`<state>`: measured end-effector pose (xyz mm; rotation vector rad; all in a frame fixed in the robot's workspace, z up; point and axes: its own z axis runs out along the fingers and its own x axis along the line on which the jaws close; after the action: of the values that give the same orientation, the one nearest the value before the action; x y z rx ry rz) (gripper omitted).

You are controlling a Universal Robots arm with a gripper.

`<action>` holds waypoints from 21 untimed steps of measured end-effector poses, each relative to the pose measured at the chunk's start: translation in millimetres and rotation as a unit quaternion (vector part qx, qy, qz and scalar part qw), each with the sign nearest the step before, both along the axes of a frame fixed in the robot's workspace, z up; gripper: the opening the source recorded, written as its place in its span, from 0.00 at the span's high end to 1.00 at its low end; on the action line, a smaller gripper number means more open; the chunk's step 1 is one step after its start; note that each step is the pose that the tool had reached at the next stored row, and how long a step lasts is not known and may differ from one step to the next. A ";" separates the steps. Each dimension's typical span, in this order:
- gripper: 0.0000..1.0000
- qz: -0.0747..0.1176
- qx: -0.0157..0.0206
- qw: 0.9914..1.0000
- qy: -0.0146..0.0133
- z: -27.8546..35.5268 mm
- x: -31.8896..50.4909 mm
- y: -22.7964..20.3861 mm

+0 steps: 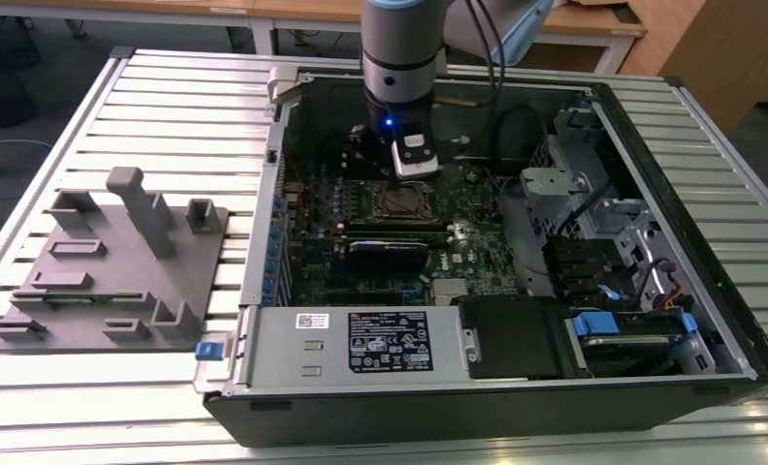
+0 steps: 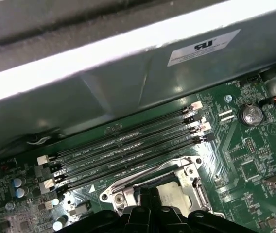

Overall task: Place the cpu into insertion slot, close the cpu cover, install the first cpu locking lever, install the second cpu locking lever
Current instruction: 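Install the first cpu locking lever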

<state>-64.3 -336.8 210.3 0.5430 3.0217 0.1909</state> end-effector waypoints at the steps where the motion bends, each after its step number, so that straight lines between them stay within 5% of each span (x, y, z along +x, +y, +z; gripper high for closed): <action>1: 0.89 0.003 0.000 1.000 0.000 0.0 1.4 0.0; 9: 0.89 0.026 0.000 1.000 0.000 -0.2 10.9 -0.1; 11: 0.89 0.031 -0.004 1.000 0.000 -0.2 10.9 -0.6; 13: 0.89 0.035 -0.011 0.999 0.000 -0.2 11.0 -1.0; 18: 0.89 0.039 -0.038 0.998 0.001 -0.2 11.0 -1.4; 21: 0.89 0.048 -0.044 0.998 0.001 -0.2 10.9 -1.6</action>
<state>-53.4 -338.4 210.0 0.3908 3.0432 0.0620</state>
